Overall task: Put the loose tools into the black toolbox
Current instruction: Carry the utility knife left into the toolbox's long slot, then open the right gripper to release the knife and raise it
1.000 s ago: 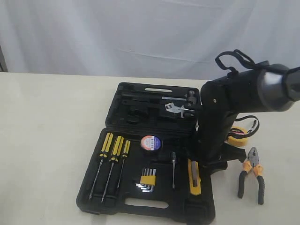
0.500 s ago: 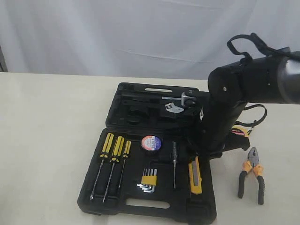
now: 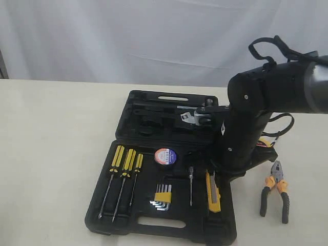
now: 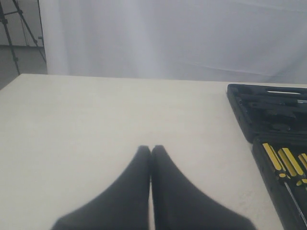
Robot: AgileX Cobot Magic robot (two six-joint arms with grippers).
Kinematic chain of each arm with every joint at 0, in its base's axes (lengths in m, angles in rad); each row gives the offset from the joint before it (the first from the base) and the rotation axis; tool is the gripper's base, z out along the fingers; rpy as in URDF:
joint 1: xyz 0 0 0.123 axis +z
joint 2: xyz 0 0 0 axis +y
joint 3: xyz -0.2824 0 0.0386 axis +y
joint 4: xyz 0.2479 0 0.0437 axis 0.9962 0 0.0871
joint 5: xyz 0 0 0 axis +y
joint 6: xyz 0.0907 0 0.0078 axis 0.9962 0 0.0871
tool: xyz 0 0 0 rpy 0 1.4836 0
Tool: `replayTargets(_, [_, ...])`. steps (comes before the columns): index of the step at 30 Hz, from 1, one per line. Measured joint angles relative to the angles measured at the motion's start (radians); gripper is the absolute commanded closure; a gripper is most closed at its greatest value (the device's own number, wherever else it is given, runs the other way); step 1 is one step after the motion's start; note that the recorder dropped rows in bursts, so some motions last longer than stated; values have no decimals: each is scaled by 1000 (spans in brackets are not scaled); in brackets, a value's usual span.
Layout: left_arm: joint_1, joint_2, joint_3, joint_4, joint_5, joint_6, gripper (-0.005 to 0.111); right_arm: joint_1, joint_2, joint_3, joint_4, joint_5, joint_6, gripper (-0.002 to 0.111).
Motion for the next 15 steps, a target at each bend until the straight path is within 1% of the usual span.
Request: replayTargets(15, [0, 0, 0, 0, 0, 0, 107, 0, 79, 2, 0, 2, -68, 109])
